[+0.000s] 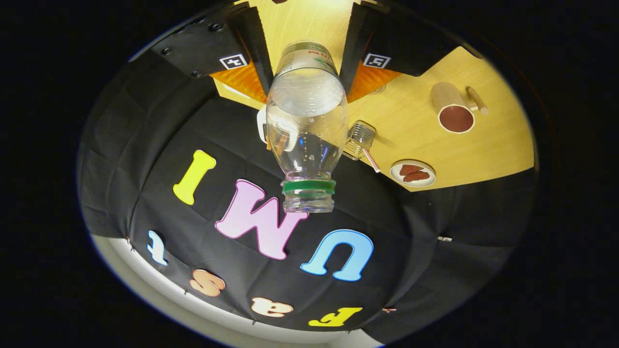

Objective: Take the bottle from table, then pour the juice into the cup, finally place the bottle on the coaster

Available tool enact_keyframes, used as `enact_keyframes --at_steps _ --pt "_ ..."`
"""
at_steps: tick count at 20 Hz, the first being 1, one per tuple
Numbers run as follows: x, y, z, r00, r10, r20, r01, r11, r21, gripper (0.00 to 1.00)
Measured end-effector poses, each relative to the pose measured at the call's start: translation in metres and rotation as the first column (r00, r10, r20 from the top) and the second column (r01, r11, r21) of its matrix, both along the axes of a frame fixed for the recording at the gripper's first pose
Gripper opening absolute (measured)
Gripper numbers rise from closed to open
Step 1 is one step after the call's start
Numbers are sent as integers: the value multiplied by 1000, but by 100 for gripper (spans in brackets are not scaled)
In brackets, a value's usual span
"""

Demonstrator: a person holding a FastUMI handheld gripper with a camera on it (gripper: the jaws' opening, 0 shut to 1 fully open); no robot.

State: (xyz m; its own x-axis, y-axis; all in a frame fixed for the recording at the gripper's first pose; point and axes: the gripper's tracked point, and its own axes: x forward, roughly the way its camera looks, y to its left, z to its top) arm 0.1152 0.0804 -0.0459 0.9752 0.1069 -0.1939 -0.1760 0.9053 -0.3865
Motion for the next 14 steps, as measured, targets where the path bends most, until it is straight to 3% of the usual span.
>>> enact_keyframes --at_steps 14 --pt "5 53 -2 997 70 34 -60 967 -250 71"
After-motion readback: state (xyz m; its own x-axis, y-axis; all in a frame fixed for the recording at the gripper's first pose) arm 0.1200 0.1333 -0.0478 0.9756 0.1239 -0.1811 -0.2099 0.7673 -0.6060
